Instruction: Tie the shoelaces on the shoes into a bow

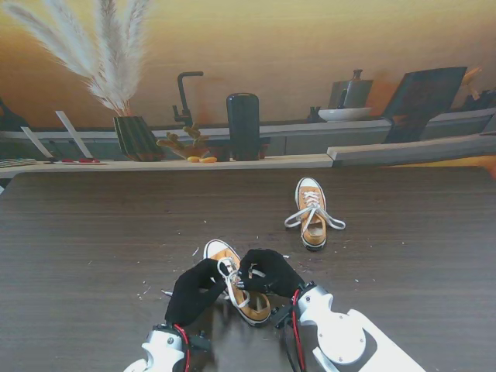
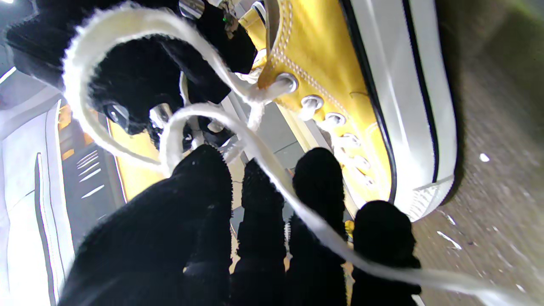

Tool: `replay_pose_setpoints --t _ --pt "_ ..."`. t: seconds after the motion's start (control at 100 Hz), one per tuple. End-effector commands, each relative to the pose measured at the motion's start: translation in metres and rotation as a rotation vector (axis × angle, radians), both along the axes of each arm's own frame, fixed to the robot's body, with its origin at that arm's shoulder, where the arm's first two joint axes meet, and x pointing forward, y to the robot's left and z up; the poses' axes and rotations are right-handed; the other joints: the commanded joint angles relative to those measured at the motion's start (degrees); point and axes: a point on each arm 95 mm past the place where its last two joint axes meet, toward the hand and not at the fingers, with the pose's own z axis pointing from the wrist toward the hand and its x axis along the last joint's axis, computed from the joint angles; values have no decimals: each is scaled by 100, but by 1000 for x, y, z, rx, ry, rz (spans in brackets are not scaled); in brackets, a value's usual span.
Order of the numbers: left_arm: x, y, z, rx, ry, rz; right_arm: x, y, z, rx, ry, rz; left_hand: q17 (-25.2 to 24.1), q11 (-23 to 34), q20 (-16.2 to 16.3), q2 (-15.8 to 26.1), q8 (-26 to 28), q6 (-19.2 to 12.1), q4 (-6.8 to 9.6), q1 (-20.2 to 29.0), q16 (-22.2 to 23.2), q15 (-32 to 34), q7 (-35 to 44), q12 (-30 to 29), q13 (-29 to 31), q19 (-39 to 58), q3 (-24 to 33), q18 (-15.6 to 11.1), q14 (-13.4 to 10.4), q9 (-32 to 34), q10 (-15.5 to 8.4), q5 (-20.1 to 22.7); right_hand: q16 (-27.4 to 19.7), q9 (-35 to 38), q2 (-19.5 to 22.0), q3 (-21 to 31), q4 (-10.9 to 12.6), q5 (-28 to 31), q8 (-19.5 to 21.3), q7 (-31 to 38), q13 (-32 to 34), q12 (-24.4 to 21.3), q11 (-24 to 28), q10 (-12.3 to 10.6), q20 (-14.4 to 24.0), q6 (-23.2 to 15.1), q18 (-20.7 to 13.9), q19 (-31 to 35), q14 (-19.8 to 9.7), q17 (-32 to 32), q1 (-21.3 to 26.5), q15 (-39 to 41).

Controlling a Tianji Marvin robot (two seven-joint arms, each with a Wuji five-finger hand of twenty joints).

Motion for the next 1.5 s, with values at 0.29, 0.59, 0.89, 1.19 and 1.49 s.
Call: replay_pose_setpoints --t 0.29,0.59,0.89,1.19,1.49 --pt "1 -10 2 -33 -1 -3 -4 0 -2 -26 -17 23 -39 105 119 149 113 -144 -122 -54 160 -30 39 -10 -131 11 -28 48 -57 -88 -102 -158 17 29 199 -427 84 -539 -649 -385 72 -75 -169 -147 49 -441 11 92 60 -103 -114 -62" --pt "2 -16 2 -32 -5 28 -5 1 -1 -31 -9 46 -7 102 132 144 57 -118 -101 -9 161 -6 34 -47 -91 18 -87 53 -34 -53 -49 -146 20 38 232 -593 35 -475 -847 -431 53 -123 -232 -127 53 -362 7 75 78 -124 -206 -78" --pt "1 -23 3 -56 -2 56 -4 2 -3 -81 -13 61 25 154 138 118 21 -84 -78 -15 150 20 80 -63 -63 29 -50 69 -9 -25 -15 -147 17 -41 171 -924 -88 -600 -1036 -562 -14 -174 -332 -99 56 -206 30 21 107 -189 -375 -129" --pt "-1 -24 4 -63 7 63 -6 1 -2 -146 -53 67 25 174 138 111 0 -66 -77 -15 136 23 105 -82 -67 28 -29 72 2 -28 8 -155 79 -186 279 -1175 -141 -452 -604 -1386 -121 -245 -399 -117 108 -33 -12 -82 34 -278 -733 -214" --pt "-3 -22 6 -76 13 55 -4 -1 -2 -201 -75 37 14 180 138 115 -15 -60 -84 -20 123 21 122 -101 -72 20 -17 78 4 -29 5 -154 81 -210 376 -1216 -8 -415 -570 -1568 -120 -261 -405 -79 111 66 -20 -86 54 -278 -841 -211"
